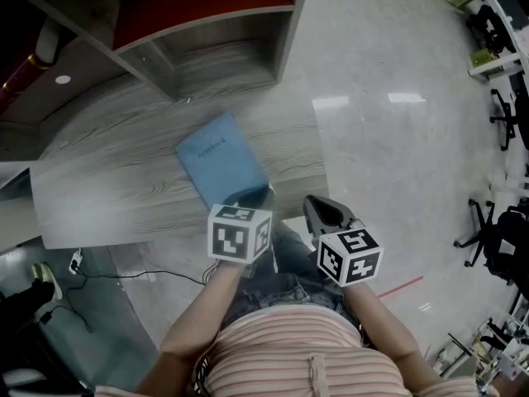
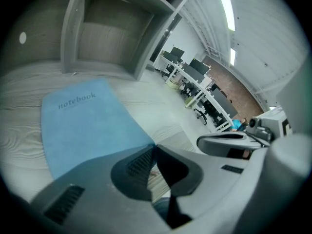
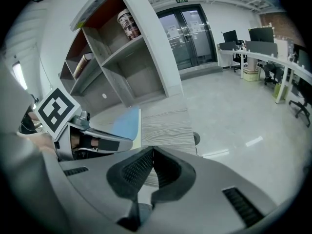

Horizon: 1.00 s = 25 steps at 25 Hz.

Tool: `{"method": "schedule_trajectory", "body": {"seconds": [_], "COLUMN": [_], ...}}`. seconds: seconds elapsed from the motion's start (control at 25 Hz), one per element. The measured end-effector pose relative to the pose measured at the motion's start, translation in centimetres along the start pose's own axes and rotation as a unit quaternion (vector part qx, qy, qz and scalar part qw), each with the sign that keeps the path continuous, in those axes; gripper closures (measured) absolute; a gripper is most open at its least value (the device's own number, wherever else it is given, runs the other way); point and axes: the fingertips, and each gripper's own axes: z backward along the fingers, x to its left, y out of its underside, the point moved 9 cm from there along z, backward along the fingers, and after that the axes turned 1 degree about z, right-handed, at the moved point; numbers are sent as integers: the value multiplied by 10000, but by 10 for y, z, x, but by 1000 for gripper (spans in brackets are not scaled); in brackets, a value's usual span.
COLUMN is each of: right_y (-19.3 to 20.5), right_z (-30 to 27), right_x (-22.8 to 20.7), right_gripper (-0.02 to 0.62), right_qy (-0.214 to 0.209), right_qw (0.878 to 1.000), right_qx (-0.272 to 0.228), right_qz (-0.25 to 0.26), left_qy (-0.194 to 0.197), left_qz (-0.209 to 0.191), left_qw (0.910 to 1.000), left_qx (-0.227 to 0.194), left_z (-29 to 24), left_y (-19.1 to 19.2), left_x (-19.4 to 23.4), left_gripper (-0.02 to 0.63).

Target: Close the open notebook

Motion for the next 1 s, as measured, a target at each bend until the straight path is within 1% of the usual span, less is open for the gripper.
{"method": "schedule_trajectory", "body": {"seconds": [0.24,0.56,0.88,1.0], "right_y": [-1,-1,-8,-12], "right_z": [-4,-6,-5,-4], "right_x": [-4,-5,-3,-3], "right_gripper": [587,588,588,588], "right_qy": [43,66,24,-6], "right_qw": [10000,9999,9999,9999], "right_qx": [18,32,-80,-150], "right_qz": [-71,-125,-55,-14], "left_qy": [16,45,303,402], "left_qz": [-115,-347,-269,-241], "left_qw": [9998,9989,9988,9985], "left_qx": [172,306,293,273], "left_z": [-8,-10,-10,-9], "left_y": [0,0,0,2], "left_x": [1,-1,-3,0], "left_gripper": [580,556,507,506]}}
